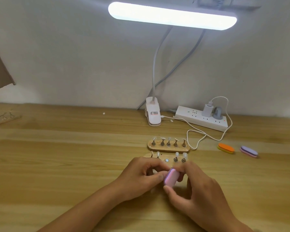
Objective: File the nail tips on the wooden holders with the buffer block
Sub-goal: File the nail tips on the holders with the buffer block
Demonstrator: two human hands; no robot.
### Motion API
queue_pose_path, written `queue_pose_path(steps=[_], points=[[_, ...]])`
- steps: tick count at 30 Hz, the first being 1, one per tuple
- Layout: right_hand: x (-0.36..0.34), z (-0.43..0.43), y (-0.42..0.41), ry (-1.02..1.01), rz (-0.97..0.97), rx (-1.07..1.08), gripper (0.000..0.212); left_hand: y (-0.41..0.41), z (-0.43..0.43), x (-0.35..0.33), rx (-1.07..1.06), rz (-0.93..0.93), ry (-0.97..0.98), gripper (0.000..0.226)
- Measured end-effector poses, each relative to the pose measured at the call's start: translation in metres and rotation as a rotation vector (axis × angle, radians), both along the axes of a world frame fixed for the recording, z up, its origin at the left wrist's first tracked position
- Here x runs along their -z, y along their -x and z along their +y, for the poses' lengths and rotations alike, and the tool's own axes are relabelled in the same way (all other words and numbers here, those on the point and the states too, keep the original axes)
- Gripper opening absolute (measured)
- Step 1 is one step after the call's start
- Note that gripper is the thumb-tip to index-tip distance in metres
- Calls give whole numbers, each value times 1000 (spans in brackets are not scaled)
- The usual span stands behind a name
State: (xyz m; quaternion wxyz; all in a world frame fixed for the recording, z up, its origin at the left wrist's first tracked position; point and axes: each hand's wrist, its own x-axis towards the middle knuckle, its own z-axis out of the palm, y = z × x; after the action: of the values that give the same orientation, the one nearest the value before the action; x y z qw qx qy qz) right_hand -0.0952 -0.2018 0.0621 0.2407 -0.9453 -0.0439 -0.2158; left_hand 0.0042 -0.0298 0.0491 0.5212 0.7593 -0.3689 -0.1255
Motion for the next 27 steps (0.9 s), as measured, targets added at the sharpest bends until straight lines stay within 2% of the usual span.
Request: queue_pose_path(steps=[4, 8, 12, 16, 20, 25, 27], points=[[-2, -5, -4, -121, -13, 61, 33, -2, 0, 1, -23, 22, -6, 14], [0, 0, -1, -20, 38, -15, 36, -1, -1, 0, -9, -25, -32, 17], [-2, -8, -5, -154, 8, 60, 31, -1, -1, 0, -16, -23, -36, 13], [-1, -2, -3, -85, 39, -13, 34, -1, 0, 1, -12, -41, -58, 16], [-1, -8, -6, -184, 21, 38, 37, -2, 0, 1, -15, -33, -49, 13], [-1, -1, -2, -56, 34, -34, 33, -2, 0, 2, 1, -51, -46, 17], [-2, -5, -4, -140, 29, 18, 33, -2, 0, 2, -3, -47, -39, 15]])
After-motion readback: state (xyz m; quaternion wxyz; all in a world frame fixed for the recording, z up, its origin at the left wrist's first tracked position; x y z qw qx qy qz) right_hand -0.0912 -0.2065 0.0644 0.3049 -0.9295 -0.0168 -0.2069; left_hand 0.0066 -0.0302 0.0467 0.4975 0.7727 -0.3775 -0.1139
